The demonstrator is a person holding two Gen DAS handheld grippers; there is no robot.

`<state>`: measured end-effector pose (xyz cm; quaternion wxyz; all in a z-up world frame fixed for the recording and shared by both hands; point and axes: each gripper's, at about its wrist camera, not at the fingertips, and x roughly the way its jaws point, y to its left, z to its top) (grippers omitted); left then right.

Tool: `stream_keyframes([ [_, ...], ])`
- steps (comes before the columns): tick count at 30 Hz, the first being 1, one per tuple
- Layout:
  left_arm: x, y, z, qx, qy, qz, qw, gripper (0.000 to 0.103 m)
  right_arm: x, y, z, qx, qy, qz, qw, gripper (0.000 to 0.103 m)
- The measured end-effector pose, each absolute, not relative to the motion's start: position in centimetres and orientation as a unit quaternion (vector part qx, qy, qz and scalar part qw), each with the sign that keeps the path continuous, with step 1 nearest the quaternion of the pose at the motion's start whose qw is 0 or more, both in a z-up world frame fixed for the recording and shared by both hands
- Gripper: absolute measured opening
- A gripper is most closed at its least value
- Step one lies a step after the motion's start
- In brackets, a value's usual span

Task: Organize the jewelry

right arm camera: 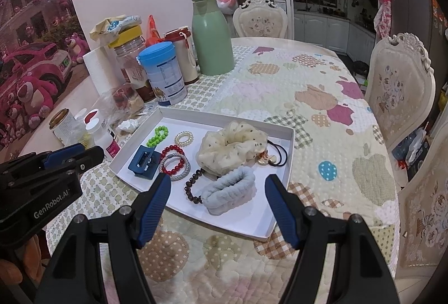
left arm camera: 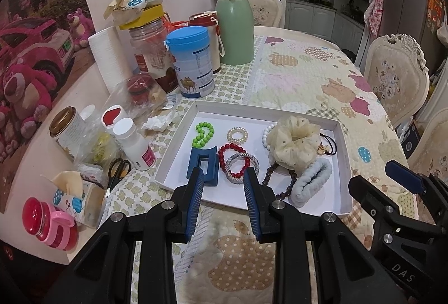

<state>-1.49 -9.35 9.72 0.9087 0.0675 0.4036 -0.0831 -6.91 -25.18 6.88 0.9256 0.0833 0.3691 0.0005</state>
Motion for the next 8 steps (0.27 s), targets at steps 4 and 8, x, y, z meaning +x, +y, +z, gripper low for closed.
stream_keyframes([
  [4,-1.33,-9.59,9.8,0.069,0.395,-0.088,0.912,0.033,-6.88,-25.28,6.56,0.084,0.372,0.002,0.925,0.073],
  [8,-1.18,-9.66,9.81,0.069,0.393,-0.091,0.912,0.033,-6.67,-25.98,6.08,0.085,0.376,-0.001,0.922,0.073],
])
